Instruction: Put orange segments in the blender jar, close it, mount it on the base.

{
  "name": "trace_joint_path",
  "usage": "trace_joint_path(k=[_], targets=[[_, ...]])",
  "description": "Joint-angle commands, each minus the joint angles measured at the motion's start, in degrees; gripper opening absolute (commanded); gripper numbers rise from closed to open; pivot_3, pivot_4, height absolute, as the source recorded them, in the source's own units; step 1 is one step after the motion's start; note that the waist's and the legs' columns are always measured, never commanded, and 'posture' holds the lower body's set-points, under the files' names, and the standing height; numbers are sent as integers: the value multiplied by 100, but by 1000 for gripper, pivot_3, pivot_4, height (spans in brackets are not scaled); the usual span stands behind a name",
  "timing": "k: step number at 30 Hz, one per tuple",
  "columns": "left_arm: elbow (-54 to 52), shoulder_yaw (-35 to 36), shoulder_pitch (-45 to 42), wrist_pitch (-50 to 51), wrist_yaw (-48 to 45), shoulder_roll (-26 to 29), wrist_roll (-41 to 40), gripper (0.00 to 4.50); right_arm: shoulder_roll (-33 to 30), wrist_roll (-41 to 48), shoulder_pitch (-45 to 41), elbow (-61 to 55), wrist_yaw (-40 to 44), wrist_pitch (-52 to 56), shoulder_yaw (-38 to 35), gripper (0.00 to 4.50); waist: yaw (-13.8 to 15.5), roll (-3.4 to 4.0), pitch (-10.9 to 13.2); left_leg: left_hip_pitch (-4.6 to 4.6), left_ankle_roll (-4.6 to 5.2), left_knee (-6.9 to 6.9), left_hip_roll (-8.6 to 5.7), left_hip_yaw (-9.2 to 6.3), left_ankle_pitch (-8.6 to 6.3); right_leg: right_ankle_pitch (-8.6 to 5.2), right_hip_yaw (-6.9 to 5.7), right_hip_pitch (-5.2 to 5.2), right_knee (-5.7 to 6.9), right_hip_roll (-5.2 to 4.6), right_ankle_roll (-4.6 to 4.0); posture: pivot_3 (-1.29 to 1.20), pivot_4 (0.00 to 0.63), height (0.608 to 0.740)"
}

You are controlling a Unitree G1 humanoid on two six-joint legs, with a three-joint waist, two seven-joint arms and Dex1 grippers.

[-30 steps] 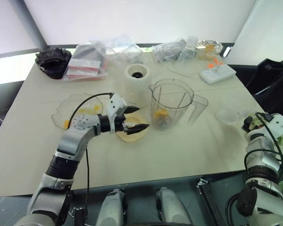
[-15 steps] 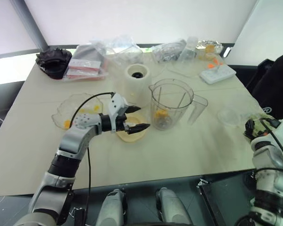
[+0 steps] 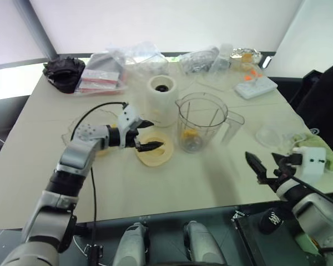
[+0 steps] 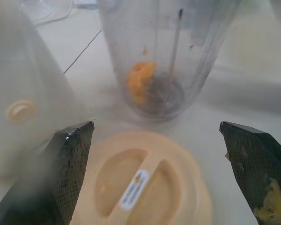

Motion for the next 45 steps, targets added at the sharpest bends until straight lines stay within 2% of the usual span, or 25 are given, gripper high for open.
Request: trace_joint_path(k=[1, 3, 6, 9, 12, 15, 23, 35, 45], targets=[[699, -202, -520, -702, -520, 108, 349, 4500, -607, 49, 144, -343, 663, 18, -130, 4468, 57, -2, 0, -5, 0, -3, -1, 3, 0, 0, 0, 1, -14, -2, 0, 0, 150, 740], [1635, -471, -1095, -1375, -967, 49, 685, 4500, -1071, 272, 194, -462, 1162, 39, -338, 4468, 103, -3, 1, -21, 0, -4, -5, 8, 0, 1, -1, -2, -35, -7, 0, 0, 150, 740], [2888, -686, -1770, -2090, -1328, -147, 1037, 4500, -1417, 380, 79, -507, 1371, 34, -415, 4468, 141, -13, 0, -59, 1, 10, -14, 5, 0, 1, -12, -19, -47, -10, 1, 0, 150, 740], [3933, -803, -2285, -2638, -1588, -381, 1336, 3645, -1457, 410, -116, -502, 1289, 5, -415, 4500, 156, -23, 5, -88, 2, 24, -19, 5, -1, 2, -23, -28, -54, -11, 2, 0, 150, 740], [4733, -798, -2663, -3129, -1453, -668, 1599, 2122, -1408, 388, -176, -566, 1191, -1, -430, 4500, 164, -35, 12, -92, 4, 27, -29, 4, -2, 2, -23, -29, -55, -12, 3, 0, 150, 740], [5223, -795, -2897, -3364, -1625, -871, 1758, 2122, -1316, 415, -92, -705, 1042, 12, -448, 4500, 222, -43, 17, -93, 4, 31, -29, 1, -1, 3, -26, -29, -50, -10, 5, 0, 150, 740], [5843, -907, -2994, -3914, -1257, -1260, 2376, 2122, -1142, 522, 234, -1193, 659, 39, -402, 4500, 251, -43, 17, -94, 4, 59, -18, -7, -1, 4, -30, -27, -25, 4, 7, 0, 150, 740], [6129, -914, -2915, -3892, -893, -1602, 2917, 2122, -1232, 713, 543, -1340, 276, -173, -304, 4500, 253, -44, 16, -95, 4, 84, -15, -6, -2, 8, -31, -18, -15, 1, 3, 0, 150, 740], [6331, -1108, -2689, -3636, -30, -1931, 3505, 2122, -1404, 848, 699, -1340, 56, -373, -368, 4500, 252, -47, 14, -94, 4, 85, -16, -7, -2, 13, -31, -17, -14, 4, 12, 0, 150, 740]])
